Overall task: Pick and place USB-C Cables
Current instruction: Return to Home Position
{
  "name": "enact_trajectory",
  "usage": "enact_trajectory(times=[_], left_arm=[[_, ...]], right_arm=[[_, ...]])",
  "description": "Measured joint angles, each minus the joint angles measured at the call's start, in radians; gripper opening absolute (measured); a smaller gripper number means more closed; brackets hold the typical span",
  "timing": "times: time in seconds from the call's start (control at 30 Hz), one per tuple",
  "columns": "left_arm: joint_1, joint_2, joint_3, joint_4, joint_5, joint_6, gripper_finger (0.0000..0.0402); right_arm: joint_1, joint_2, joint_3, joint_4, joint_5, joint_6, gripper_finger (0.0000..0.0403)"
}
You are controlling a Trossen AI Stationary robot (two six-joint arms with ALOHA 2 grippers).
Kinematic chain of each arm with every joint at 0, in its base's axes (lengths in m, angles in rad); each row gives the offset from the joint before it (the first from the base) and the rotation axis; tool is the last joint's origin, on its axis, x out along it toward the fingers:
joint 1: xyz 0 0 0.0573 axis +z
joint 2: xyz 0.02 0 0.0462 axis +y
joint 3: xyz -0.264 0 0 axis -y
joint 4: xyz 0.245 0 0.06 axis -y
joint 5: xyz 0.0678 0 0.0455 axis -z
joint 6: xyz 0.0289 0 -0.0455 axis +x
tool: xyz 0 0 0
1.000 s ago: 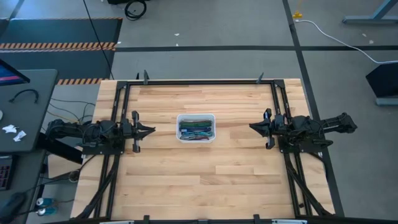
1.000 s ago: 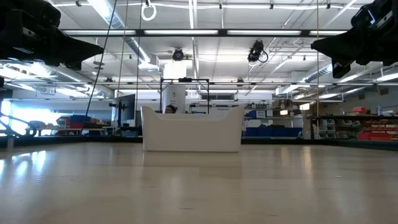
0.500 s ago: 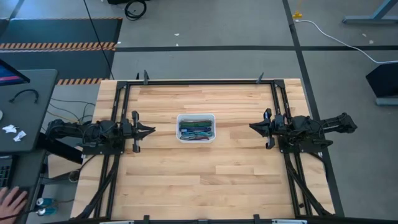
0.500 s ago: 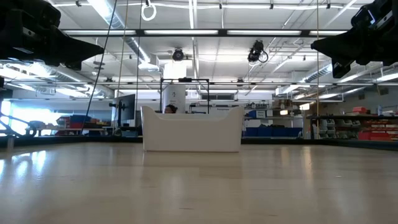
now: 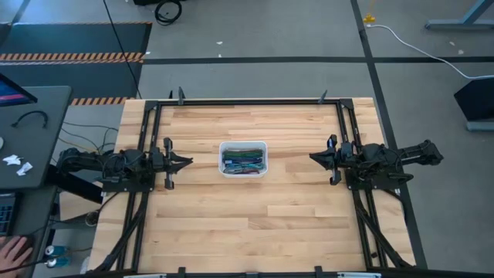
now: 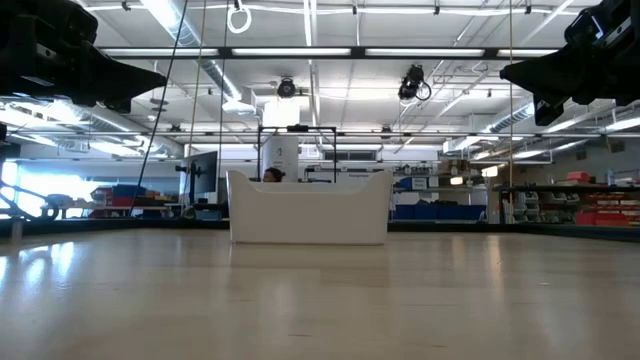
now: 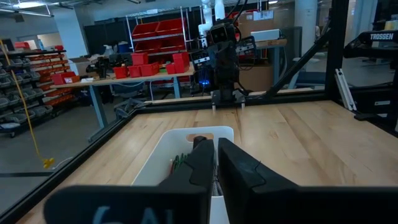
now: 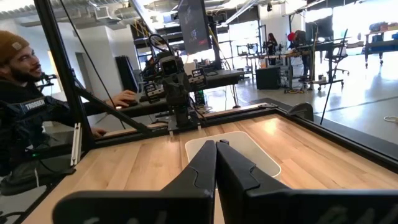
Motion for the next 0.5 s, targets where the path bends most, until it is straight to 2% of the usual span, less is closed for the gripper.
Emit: enact_trajectory(times=[0.5], left_arm=[[0.0, 0.0, 0.0, 0.0, 0.0, 0.0, 0.0023]], right_arm=[[0.0, 0.0, 0.0, 0.0, 0.0, 0.0, 0.0014]])
